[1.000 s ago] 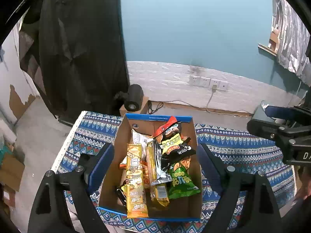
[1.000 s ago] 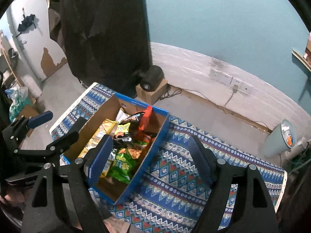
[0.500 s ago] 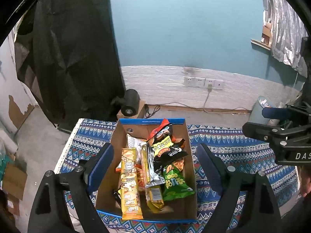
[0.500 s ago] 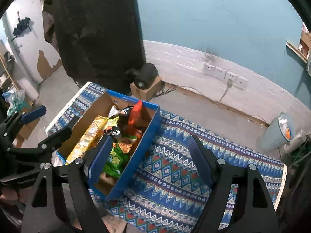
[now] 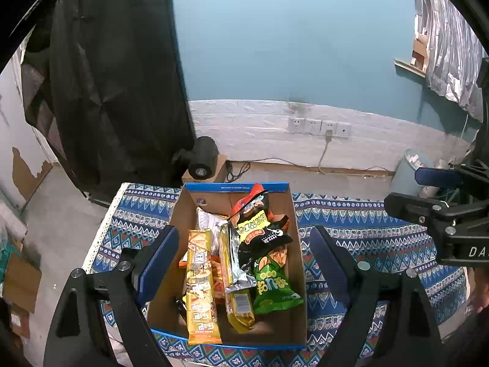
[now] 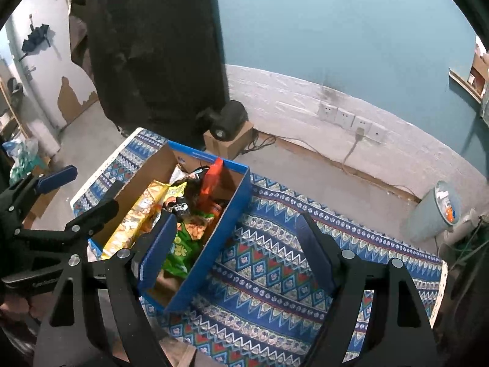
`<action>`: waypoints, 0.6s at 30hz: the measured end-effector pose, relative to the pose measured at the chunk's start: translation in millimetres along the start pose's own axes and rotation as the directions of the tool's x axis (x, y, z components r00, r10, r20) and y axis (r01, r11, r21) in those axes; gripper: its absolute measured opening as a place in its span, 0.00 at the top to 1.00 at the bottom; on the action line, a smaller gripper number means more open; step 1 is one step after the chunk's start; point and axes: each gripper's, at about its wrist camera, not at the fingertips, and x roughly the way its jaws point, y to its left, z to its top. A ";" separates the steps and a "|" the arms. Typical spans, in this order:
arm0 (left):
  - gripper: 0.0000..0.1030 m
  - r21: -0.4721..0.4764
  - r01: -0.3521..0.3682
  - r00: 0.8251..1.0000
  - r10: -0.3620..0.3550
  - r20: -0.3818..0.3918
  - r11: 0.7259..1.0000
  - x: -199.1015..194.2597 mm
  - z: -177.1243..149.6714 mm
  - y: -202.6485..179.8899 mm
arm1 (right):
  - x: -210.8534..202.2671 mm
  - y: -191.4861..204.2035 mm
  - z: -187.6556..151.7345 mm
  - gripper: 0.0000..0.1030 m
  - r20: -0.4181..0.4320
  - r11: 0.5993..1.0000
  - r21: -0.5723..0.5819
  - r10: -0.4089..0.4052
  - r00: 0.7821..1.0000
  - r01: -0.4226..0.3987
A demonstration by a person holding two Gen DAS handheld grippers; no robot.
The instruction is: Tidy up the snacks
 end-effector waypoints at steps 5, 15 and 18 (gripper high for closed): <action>0.14 -0.005 0.005 1.000 -0.005 -0.010 1.000 1.6 -0.9 0.3 | 0.6 0.0 0.2 0.23 -0.005 1.000 -0.002 0.000 1.000 0.000; 0.14 -0.009 0.008 1.000 -0.008 -0.014 1.000 2.5 -1.0 1.0 | 1.9 -0.4 0.7 0.23 -0.007 1.000 -0.002 0.004 1.000 -0.004; 0.14 -0.011 0.006 1.000 -0.006 -0.012 1.000 2.2 -1.5 0.8 | 1.8 -0.6 0.7 0.23 -0.008 1.000 -0.004 0.004 1.000 -0.004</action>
